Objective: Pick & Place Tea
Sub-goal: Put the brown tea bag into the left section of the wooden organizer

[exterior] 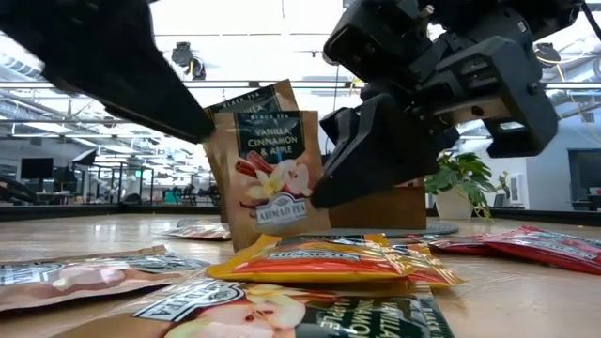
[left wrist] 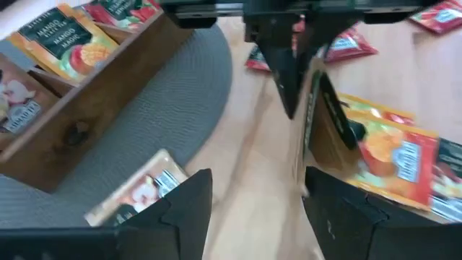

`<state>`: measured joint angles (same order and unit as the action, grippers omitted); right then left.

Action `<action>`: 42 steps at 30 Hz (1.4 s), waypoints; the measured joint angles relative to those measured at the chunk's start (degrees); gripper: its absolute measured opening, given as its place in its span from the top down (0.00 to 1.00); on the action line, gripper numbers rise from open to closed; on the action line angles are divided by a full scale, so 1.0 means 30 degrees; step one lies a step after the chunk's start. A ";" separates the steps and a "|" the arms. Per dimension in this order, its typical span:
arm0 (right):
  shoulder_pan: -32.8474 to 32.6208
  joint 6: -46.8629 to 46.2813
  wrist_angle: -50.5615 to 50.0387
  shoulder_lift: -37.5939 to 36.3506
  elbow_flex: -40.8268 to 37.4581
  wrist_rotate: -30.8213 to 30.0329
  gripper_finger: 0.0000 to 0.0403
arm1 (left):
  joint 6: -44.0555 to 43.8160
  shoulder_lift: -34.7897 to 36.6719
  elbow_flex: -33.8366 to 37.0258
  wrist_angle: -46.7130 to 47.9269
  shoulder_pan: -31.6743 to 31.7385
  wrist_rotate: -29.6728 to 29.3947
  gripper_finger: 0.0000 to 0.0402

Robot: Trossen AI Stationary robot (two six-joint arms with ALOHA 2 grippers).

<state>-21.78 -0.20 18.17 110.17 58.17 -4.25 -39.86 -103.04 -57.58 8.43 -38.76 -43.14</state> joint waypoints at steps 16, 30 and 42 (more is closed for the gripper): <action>0.0007 0.0004 0.0081 0.0000 0.0000 -0.0044 1.00 | 0.2783 -0.0007 0.0000 -0.1803 0.1513 0.3475 0.81; -0.0029 -0.0825 -0.1979 -0.0015 0.0000 -0.0015 0.87 | 0.3042 -0.0007 0.0000 -0.1694 0.1522 0.3360 0.99; 0.0005 -0.1706 -0.1469 -0.0015 0.0000 -0.0075 0.65 | 0.2610 -0.0007 0.0000 -0.1277 0.1522 0.3345 0.99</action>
<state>-21.77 -5.31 13.77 110.13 58.17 -4.48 -32.03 -103.07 -57.58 4.60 -34.20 -33.10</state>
